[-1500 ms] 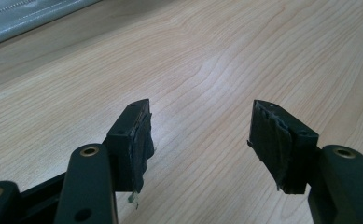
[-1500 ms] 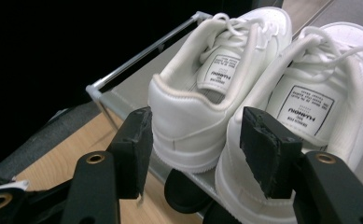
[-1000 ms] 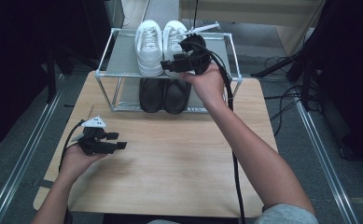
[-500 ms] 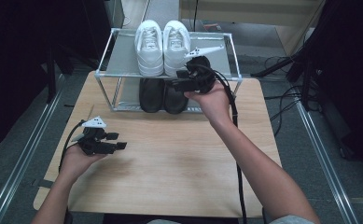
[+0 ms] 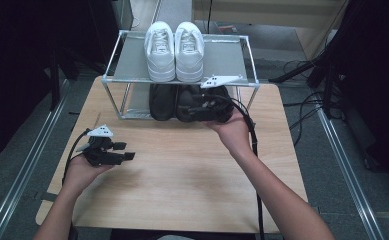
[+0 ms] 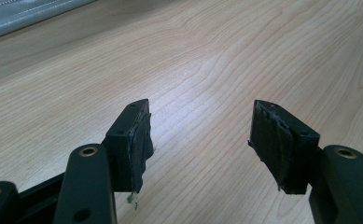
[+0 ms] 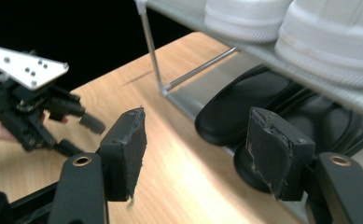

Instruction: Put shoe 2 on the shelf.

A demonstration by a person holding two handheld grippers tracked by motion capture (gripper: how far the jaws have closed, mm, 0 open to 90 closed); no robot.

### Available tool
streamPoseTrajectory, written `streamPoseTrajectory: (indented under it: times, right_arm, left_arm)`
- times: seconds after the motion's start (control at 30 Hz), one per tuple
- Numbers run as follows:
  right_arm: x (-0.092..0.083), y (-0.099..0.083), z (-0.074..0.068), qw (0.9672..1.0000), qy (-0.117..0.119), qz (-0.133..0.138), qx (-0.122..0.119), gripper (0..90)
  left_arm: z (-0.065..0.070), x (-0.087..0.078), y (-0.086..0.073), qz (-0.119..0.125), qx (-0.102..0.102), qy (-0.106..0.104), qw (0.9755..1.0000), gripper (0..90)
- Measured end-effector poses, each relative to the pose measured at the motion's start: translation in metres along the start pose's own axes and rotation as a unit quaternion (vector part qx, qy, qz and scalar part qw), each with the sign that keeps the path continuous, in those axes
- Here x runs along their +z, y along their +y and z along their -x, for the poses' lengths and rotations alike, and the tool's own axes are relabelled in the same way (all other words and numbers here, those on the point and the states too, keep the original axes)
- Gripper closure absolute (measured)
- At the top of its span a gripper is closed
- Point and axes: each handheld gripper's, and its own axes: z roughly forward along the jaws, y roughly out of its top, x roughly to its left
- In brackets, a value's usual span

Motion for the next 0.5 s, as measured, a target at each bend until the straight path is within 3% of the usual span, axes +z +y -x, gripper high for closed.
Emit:
streamPoseTrajectory:
  times: [0.5]
  right_arm:
    - [0.002,-0.052,0.003,0.9996,0.008,-0.01,0.024,37.9]
  left_arm:
    - [-0.001,0.0,-0.001,-0.001,0.0,0.003,1.0,38.6]
